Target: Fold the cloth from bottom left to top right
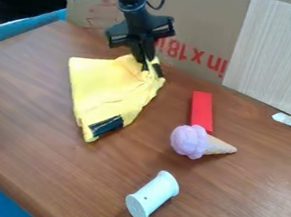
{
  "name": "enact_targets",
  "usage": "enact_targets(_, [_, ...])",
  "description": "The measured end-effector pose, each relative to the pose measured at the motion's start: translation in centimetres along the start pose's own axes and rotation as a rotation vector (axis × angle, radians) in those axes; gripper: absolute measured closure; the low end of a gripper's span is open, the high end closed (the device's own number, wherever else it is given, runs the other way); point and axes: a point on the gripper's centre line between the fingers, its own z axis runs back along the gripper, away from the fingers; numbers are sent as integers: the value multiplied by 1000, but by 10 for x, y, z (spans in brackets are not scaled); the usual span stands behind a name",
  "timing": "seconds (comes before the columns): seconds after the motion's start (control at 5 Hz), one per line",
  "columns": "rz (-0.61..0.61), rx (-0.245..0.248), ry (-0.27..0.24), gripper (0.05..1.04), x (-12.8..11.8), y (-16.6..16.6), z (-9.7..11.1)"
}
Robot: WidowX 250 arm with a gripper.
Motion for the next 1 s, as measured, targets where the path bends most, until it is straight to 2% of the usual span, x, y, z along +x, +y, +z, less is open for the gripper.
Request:
enact_targets(0.4, [30,-27,6,275,4,-19,7])
enact_targets(0.6, [28,-77,1,81,7,-42,17])
enact_targets(0.8, [28,-85,8,81,16,-52,32])
enact_targets(1.0, [-18,12,53,83,23,-48,57])
